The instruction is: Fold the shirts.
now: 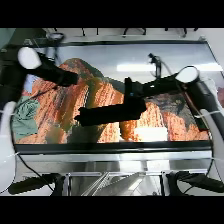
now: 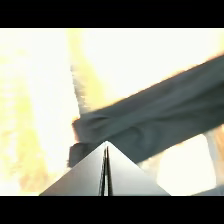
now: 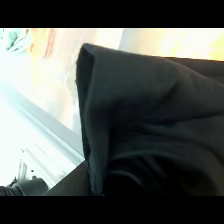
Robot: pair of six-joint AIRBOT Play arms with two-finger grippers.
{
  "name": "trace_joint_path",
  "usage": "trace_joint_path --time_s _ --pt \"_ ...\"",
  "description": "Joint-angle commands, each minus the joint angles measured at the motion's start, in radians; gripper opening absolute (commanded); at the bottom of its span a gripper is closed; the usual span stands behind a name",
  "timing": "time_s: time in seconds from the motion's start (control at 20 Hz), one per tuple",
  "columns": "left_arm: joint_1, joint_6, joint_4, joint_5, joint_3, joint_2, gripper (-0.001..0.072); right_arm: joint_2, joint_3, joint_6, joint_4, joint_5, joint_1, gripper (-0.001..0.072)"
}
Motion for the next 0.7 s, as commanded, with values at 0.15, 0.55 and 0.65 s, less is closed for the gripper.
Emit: trace_joint_path --time_s 0.15,0.55,0.65 --pt "0.140 0.018 0.010 -0.019 0.000 0.056 0.0017 -0.216 0.063 -0.004 0.103 -0.175 0.190 0.0019" --pt "0.140 0.047 0.009 -0.035 -0.001 0.056 0.0017 -0.431 0.069 -0.208 0.425 -0.440 0.339 0.0020" --pt "0.140 0.047 0.009 -0.035 -0.001 0.056 0.0016 -0.472 0.069 -0.252 0.524 -0.444 0.348 0.0023"
